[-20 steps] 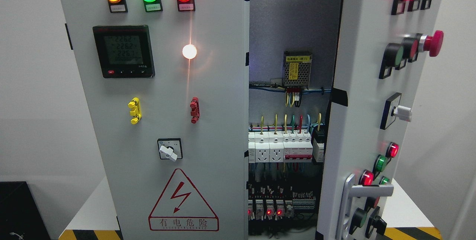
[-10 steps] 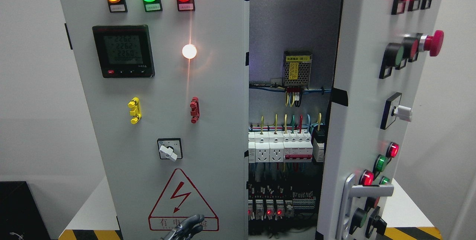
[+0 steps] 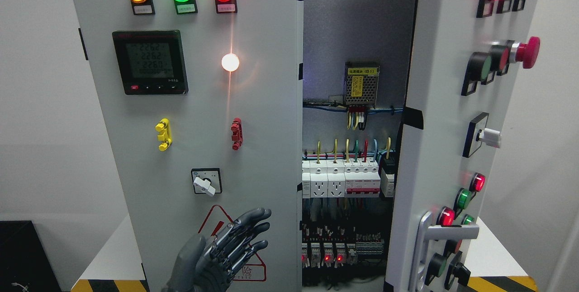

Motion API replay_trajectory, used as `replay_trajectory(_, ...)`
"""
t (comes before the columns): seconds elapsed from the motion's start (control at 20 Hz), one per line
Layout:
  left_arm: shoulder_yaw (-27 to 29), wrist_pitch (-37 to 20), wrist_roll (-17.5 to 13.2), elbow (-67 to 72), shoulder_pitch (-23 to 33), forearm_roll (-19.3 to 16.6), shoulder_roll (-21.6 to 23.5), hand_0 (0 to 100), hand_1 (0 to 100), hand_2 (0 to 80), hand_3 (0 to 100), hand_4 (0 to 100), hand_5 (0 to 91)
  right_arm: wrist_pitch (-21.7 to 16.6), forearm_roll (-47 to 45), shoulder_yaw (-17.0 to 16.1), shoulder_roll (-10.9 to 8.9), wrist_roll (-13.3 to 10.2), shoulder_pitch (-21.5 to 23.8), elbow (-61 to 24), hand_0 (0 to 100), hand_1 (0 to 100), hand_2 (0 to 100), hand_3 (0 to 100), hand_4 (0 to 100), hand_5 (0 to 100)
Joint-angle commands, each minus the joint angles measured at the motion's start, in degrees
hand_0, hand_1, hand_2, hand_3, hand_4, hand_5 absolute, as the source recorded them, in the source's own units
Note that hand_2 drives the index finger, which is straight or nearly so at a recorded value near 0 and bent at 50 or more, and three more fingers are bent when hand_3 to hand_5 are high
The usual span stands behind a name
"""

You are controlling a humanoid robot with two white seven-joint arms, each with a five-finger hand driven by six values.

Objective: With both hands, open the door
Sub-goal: 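Raise the left hand toward the gap at the open door's edge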

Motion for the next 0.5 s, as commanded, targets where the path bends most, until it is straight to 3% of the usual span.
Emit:
replay_trajectory(0.0, -5.1, 1.6, 0.4, -0.4, -14.1, 9.9, 1.4, 0, 0, 0.0, 0, 0, 0.0, 0.0, -1.3, 0.0, -0.01, 0.0, 0.0, 0.0, 19, 0, 0, 0, 0, 0)
replay_trajectory(0.15, -6.0, 2.6, 0.3, 0.0, -21.2, 17.5, 2.8, 0, 0, 0.0, 0, 0, 0.0, 0.0, -1.3, 0.0, -0.01, 0.0, 0.0, 0.0, 19, 0, 0, 0, 0, 0)
replay_trajectory(0.45, -10.8, 2.8, 0.4, 1.4, -34.1, 25.6, 4.2, 0, 0, 0.0, 0, 0, 0.0, 0.0, -1.3, 0.0, -0.01, 0.0, 0.0, 0.0, 19, 0, 0, 0, 0, 0)
